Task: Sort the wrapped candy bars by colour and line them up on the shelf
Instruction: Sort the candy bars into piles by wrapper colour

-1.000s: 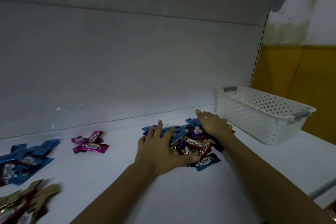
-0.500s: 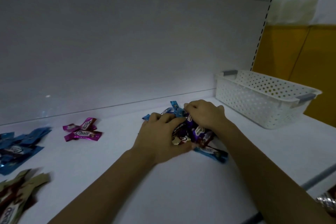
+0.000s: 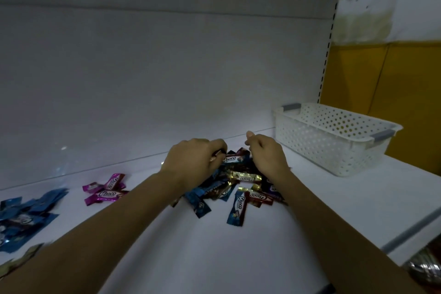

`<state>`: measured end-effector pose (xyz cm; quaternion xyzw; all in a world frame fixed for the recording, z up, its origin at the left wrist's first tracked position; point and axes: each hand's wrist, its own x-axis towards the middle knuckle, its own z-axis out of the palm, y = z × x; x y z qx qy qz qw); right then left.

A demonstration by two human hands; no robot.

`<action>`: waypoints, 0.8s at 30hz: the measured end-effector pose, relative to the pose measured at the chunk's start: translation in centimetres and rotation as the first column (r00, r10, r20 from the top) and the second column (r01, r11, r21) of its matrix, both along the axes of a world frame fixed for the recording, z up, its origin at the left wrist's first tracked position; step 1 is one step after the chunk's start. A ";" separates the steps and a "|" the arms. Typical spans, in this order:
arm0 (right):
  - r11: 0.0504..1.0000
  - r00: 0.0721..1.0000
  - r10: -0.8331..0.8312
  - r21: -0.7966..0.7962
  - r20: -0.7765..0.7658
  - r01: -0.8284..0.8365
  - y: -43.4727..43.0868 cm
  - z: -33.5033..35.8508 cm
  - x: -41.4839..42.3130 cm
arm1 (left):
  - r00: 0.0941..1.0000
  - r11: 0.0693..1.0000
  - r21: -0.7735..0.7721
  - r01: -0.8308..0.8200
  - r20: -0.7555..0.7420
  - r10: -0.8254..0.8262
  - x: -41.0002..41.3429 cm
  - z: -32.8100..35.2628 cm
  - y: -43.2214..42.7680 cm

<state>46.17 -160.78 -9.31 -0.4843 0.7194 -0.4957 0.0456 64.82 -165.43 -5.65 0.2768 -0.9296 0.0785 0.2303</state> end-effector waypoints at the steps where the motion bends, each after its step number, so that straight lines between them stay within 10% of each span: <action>1: 1.000 1.000 0.002 -0.023 0.008 -0.002 -0.1 0.0 0.1 | 0.999 0.999 0.049 -0.002 -0.053 0.005 0.4 0.2 0.0; 6: 0.948 0.888 0.279 -0.251 0.366 -0.195 0.1 2.3 2.1 | 0.953 0.963 0.267 0.024 -0.298 0.059 1.9 2.0 0.7; 11: 0.809 0.760 0.581 -0.309 0.290 -0.500 0.8 5.8 5.4 | 0.870 0.932 0.354 0.084 -0.482 0.104 4.0 3.9 1.1; 24: 0.764 0.663 0.643 -0.256 0.384 -0.592 -2.1 7.4 20.4 | 0.653 0.895 0.445 0.036 -0.688 0.316 20.3 4.7 1.8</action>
